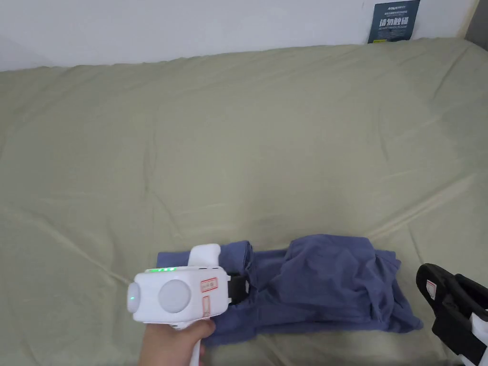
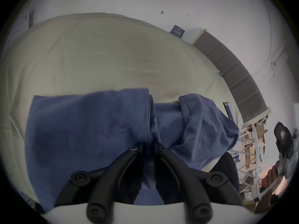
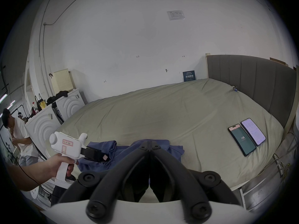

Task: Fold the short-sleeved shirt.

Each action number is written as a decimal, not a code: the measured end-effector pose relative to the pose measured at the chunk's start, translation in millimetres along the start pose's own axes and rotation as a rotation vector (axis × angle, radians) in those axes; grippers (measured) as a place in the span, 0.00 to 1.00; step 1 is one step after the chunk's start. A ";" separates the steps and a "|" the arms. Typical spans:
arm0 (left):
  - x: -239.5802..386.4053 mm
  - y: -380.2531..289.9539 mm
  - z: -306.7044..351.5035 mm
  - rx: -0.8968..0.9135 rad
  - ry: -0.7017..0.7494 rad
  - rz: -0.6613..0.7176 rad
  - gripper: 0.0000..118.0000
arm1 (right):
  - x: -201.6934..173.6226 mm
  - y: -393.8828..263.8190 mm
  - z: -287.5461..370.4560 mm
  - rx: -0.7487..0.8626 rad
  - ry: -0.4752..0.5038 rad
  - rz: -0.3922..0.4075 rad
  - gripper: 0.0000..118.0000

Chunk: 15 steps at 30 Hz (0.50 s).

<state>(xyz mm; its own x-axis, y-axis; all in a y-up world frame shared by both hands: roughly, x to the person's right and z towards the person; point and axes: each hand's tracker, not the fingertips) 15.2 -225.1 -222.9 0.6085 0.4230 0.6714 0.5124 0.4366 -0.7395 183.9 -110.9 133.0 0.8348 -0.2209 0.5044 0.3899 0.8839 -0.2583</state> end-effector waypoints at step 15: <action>-71.2 -28.3 158.4 0.282 0.017 0.096 0.64 | -14.3 3.6 -13.4 0.000 0.034 0.034 0.00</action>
<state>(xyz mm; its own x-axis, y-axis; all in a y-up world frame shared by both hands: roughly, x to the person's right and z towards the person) -138.7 -141.8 -242.1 0.6573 0.4604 0.5967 0.2649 0.6001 -0.7548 178.6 -110.1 113.8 0.8602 -0.2043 0.4673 0.3610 0.8910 -0.2751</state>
